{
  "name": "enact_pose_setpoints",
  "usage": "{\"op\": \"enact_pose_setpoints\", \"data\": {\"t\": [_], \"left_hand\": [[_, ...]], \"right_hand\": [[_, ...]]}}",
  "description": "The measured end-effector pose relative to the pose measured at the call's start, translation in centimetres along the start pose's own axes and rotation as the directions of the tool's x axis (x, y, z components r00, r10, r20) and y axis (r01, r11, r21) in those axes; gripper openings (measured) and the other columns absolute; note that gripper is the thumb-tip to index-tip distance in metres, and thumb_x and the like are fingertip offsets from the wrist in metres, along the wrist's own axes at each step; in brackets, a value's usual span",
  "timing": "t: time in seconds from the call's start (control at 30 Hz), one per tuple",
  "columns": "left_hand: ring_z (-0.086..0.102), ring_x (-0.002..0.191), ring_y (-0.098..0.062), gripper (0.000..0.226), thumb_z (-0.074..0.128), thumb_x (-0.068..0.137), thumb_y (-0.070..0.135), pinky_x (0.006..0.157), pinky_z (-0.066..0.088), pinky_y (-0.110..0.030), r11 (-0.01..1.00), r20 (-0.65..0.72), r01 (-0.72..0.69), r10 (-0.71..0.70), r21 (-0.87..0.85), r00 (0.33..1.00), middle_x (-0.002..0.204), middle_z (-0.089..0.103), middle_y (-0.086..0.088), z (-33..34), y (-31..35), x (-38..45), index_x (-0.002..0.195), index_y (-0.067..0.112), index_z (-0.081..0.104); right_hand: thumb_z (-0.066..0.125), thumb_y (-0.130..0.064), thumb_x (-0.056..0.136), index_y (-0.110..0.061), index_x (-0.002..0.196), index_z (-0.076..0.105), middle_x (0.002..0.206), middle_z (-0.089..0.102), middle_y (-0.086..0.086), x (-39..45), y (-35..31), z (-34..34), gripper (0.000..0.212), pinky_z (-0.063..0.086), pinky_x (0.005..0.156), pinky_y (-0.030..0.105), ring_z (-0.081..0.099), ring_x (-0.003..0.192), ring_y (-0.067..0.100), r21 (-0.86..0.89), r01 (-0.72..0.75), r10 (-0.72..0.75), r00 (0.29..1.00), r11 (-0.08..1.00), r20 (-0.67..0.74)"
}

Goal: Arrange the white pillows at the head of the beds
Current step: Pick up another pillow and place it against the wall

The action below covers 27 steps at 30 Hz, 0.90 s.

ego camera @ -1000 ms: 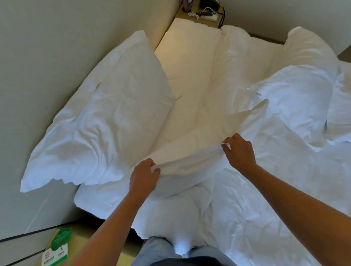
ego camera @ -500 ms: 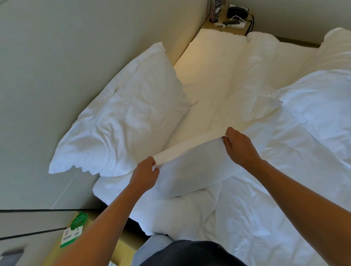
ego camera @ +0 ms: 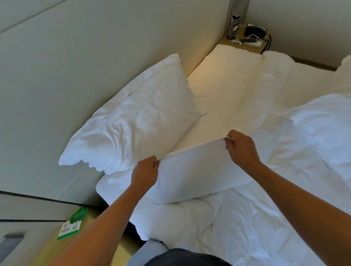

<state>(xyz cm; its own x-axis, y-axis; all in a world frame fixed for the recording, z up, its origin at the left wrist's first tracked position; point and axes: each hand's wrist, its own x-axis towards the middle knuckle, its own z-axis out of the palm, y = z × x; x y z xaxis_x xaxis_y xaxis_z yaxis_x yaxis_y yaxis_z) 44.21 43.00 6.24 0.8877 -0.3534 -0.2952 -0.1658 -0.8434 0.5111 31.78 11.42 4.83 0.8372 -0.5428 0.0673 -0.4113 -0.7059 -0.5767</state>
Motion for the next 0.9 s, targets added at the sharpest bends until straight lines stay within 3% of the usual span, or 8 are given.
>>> {"op": "enact_pose_setpoints", "data": {"t": [0.17, 0.3, 0.37, 0.53, 0.63, 0.73, 0.83, 0.9], "left_hand": [[0.073, 0.074, -0.03, 0.034, 0.044, 0.106, 0.026, 0.077, 0.058, -0.05, 0.992, -0.125, 0.011, -0.026, -0.127, 0.992, 0.074, 0.068, -0.012, -2.1, 0.8, 0.4, 0.083, 0.005, 0.056], [0.073, 0.067, -0.022, 0.035, 0.046, 0.104, 0.024, 0.063, 0.053, -0.036, 0.979, -0.234, 0.01, -0.058, -0.202, 0.971, 0.062, 0.065, -0.005, -3.8, 1.1, 0.6, 0.07, 0.015, 0.049], [0.073, 0.065, -0.017, 0.035, 0.046, 0.103, 0.023, 0.064, 0.055, -0.035, 0.972, -0.26, 0.015, -0.077, -0.234, 0.962, 0.06, 0.067, -0.004, -4.3, 0.9, 0.5, 0.069, 0.015, 0.048], [0.074, 0.071, -0.02, 0.034, 0.048, 0.104, 0.023, 0.072, 0.06, -0.041, 0.958, -0.187, 0.104, -0.158, -0.266, 0.97, 0.069, 0.07, -0.008, -3.2, -0.3, 0.5, 0.073, 0.01, 0.055], [0.073, 0.078, -0.027, 0.034, 0.048, 0.104, 0.024, 0.078, 0.058, -0.044, 0.963, -0.088, 0.167, -0.189, -0.214, 0.978, 0.077, 0.071, -0.011, -1.4, -1.0, 0.2, 0.078, 0.006, 0.059], [0.073, 0.079, -0.03, 0.034, 0.049, 0.103, 0.024, 0.079, 0.058, -0.044, 0.961, -0.003, 0.191, -0.196, -0.2, 0.981, 0.08, 0.071, -0.015, 0.3, -0.6, 0.1, 0.076, 0.004, 0.058], [0.075, 0.075, -0.028, 0.034, 0.05, 0.102, 0.023, 0.073, 0.058, -0.043, 0.96, 0.018, 0.181, -0.181, -0.214, 0.983, 0.076, 0.071, -0.016, 0.8, 0.2, 0.4, 0.08, -0.001, 0.059], [0.076, 0.066, -0.021, 0.033, 0.051, 0.102, 0.024, 0.061, 0.053, -0.034, 0.959, 0.033, 0.176, -0.173, -0.222, 0.984, 0.068, 0.068, -0.008, 0.6, 0.6, 0.8, 0.076, 0.005, 0.059]], "right_hand": [[0.056, -0.021, 0.105, -0.015, 0.083, 0.057, 0.071, 0.061, 0.002, 3.8, -2.6, -0.6, 0.022, 0.045, 0.061, 0.034, 0.06, 0.066, 0.026, 0.03, 0.057, -0.055, 0.995, 0.998, -0.08], [0.059, -0.022, 0.103, -0.014, 0.085, 0.061, 0.073, 0.062, 0.0, 7.9, -5.0, -0.7, 0.02, 0.04, 0.065, 0.031, 0.057, 0.068, 0.024, 0.06, 0.118, -0.11, 0.986, 0.991, -0.121], [0.061, -0.024, 0.103, -0.015, 0.087, 0.063, 0.074, 0.062, -0.002, 9.6, -6.2, -0.3, 0.019, 0.04, 0.068, 0.029, 0.057, 0.07, 0.022, 0.071, 0.131, -0.122, 0.986, 0.989, -0.115], [0.061, -0.025, 0.104, -0.012, 0.089, 0.063, 0.077, 0.066, 0.004, 11.3, -7.2, 1.9, 0.019, 0.048, 0.067, 0.035, 0.06, 0.073, 0.026, 0.06, 0.134, -0.132, 0.991, 0.989, -0.034], [0.059, -0.025, 0.105, -0.011, 0.089, 0.061, 0.076, 0.065, 0.009, 10.9, -6.2, 3.8, 0.022, 0.052, 0.069, 0.04, 0.063, 0.077, 0.032, -0.01, 0.082, -0.081, 0.993, 0.997, 0.09], [0.059, -0.024, 0.106, -0.009, 0.089, 0.062, 0.078, 0.066, 0.012, 10.4, -4.7, 4.9, 0.023, 0.05, 0.069, 0.038, 0.065, 0.08, 0.036, -0.028, 0.019, -0.016, 0.992, 0.999, 0.124], [0.06, -0.024, 0.105, -0.007, 0.089, 0.062, 0.082, 0.07, 0.015, 10.3, -4.1, 4.2, 0.024, 0.052, 0.07, 0.04, 0.067, 0.082, 0.037, -0.021, 0.0, 0.002, 0.996, 1.0, 0.092], [0.06, -0.025, 0.105, -0.008, 0.09, 0.063, 0.084, 0.071, 0.014, 10.5, -3.9, 3.5, 0.023, 0.056, 0.073, 0.043, 0.067, 0.082, 0.036, -0.024, 0.0, 0.001, 0.998, 1.0, 0.063]]}}
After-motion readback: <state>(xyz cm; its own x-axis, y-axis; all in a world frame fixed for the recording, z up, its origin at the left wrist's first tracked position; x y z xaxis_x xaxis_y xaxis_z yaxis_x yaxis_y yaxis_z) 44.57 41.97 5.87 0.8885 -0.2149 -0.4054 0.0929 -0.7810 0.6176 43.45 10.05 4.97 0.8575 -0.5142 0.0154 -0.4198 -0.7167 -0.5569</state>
